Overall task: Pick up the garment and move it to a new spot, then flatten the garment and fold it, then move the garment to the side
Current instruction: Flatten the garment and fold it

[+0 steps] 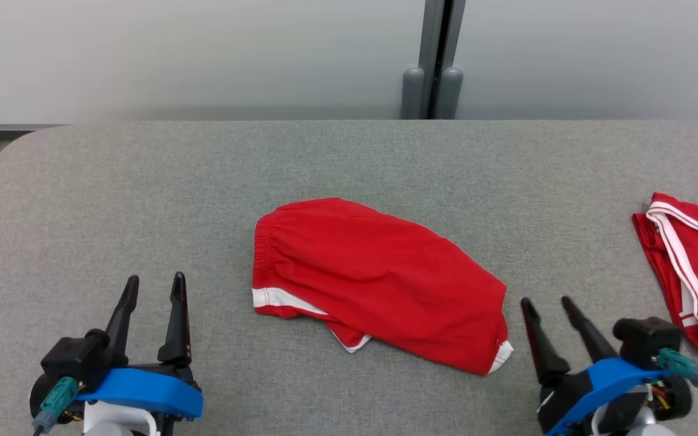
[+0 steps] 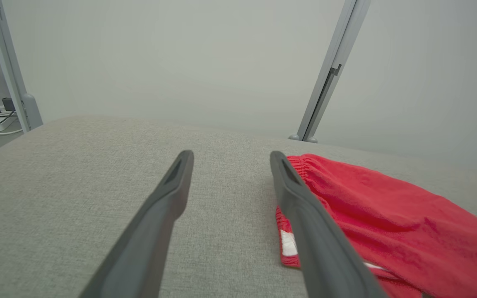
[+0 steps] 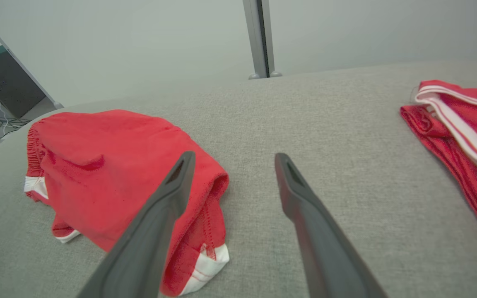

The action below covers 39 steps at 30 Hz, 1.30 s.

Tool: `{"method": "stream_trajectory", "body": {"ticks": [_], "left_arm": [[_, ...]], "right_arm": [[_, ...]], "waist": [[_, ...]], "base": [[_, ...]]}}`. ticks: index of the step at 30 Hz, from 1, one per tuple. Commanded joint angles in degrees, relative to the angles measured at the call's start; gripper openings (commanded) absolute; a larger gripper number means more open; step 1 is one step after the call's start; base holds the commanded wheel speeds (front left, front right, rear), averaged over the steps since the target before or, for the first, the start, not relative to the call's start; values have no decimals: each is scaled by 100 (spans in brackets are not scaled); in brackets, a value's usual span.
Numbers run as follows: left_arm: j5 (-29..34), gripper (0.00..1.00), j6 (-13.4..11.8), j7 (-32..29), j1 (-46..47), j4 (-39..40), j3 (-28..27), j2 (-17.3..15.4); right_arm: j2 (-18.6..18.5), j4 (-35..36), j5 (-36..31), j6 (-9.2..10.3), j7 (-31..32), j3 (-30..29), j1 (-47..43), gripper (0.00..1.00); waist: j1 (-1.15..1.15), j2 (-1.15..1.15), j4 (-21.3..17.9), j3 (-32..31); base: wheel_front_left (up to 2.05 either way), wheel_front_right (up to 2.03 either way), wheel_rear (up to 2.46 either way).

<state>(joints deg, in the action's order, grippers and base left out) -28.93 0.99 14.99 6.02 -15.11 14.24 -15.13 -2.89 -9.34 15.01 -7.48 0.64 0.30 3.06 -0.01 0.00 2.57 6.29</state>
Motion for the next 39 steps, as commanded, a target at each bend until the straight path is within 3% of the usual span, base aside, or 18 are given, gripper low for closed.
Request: {"method": "stream_trajectory", "body": {"ticks": [1,7,11,12,14,21,30,32,39], "left_arm": [[47,100,5,25,-3,18,-33,12],[177,100,103,25,92,13,-127,113],[246,100,183,26,154,-32,-151,196],[248,100,195,26,159,-47,-163,209],[288,100,239,26,183,-66,-178,236],[376,100,317,26,246,-99,-237,328],[453,100,411,26,398,-94,-302,375],[472,100,434,26,404,-110,-312,395],[509,100,462,26,355,-230,-374,502]], "right_arm": [[0,-49,94,-3,103,66,20,100],[-8,-515,440,-3,1185,450,468,100],[-8,-876,542,-3,1529,480,836,100],[-8,-952,539,-3,1577,493,907,86],[-7,-1056,583,-3,1562,474,1029,0],[-7,-1202,390,-3,1214,50,1415,0],[-6,-1877,734,-3,1147,-465,2307,0],[-7,-2094,690,-2,1093,-448,2454,100],[-96,-2288,46,-3,610,-519,2412,100]], "waist": [[1,0,11,17],[1,0,108,149],[1,0,224,223],[1,0,247,235],[1,0,298,262],[1,0,396,344],[1,0,457,574],[1,0,460,598],[1,0,395,442]], "base": [[0,0,0],[0,0,0],[0,0,0],[0,0,0],[0,0,0],[0,0,0],[0,0,0],[0,0,0],[0,0,0]]}}
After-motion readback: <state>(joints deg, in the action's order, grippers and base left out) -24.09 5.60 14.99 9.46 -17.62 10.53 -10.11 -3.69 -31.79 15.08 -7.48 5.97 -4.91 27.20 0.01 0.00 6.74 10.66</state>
